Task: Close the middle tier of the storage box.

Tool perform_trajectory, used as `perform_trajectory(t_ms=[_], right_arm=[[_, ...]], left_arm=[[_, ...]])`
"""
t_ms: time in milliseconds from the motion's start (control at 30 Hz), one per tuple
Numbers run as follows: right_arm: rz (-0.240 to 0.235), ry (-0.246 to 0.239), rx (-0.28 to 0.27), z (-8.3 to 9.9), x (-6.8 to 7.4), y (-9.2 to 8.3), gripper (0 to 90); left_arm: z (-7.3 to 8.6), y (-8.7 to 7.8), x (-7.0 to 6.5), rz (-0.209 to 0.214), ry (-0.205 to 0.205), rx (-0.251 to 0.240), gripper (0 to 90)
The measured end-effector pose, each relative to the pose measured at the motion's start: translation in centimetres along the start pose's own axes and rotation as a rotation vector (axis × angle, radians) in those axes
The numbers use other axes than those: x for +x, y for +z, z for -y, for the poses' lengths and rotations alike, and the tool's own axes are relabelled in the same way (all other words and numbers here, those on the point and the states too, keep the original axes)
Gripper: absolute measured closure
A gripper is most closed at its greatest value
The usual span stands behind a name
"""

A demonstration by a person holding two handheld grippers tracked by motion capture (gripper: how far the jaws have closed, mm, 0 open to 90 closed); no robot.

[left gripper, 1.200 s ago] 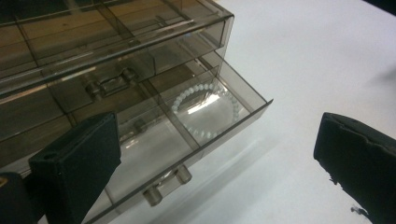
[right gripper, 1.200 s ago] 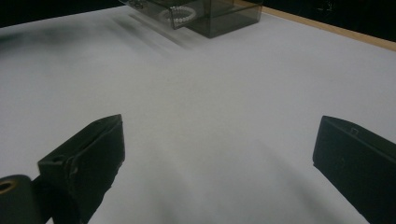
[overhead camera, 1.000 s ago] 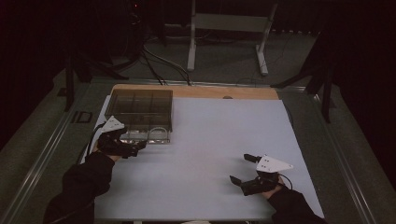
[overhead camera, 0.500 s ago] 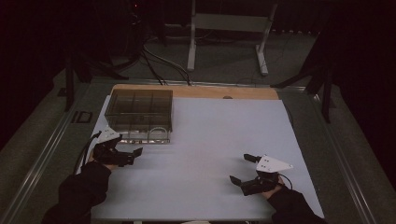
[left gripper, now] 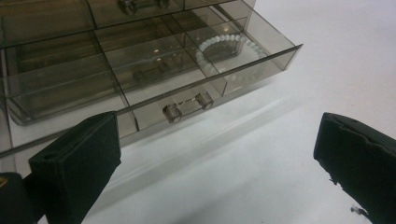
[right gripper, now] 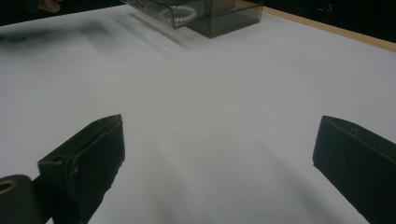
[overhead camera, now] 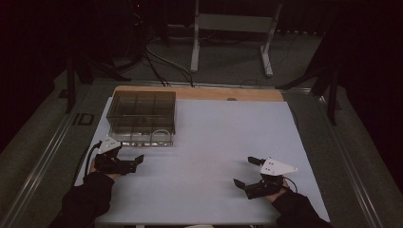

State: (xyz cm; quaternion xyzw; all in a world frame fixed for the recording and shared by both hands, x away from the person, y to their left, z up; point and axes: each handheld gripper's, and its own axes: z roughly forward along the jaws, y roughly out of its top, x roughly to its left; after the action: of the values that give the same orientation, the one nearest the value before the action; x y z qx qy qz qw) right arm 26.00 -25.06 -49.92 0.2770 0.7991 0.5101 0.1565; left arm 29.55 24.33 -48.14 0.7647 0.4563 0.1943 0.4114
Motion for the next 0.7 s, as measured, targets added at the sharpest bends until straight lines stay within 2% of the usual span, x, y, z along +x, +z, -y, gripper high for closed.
perform_trajectory(t_ms=[100,267,400,467,533,700], right_arm=[[-0.001,0.0,0.001,0.0,0.0,0.0,2.2],[-0.002,-0.001,-0.002,0.0,0.0,0.0,2.2],[-0.003,-0.003,-0.001,0.0,0.0,0.0,2.2],[-0.004,-0.002,0.0,0.0,0.0,0.0,2.2],[-0.004,-0.001,-0.001,0.0,0.0,0.0,2.2],[-0.006,-0.001,0.0,0.0,0.0,0.1,2.2]], left_arm=[[0.1,0.2,-0.3,-0.019,0.012,0.005,2.2],[0.4,0.4,-0.4,-0.014,0.01,-0.004,2.2],[0.6,0.7,-0.4,-0.023,-0.009,-0.002,2.2],[0.7,0.9,-0.5,-0.043,-0.016,0.011,2.2],[0.8,1.1,-0.5,-0.044,-0.019,0.037,2.2],[1.2,1.5,-0.5,-0.042,-0.018,0.06,2.2]])
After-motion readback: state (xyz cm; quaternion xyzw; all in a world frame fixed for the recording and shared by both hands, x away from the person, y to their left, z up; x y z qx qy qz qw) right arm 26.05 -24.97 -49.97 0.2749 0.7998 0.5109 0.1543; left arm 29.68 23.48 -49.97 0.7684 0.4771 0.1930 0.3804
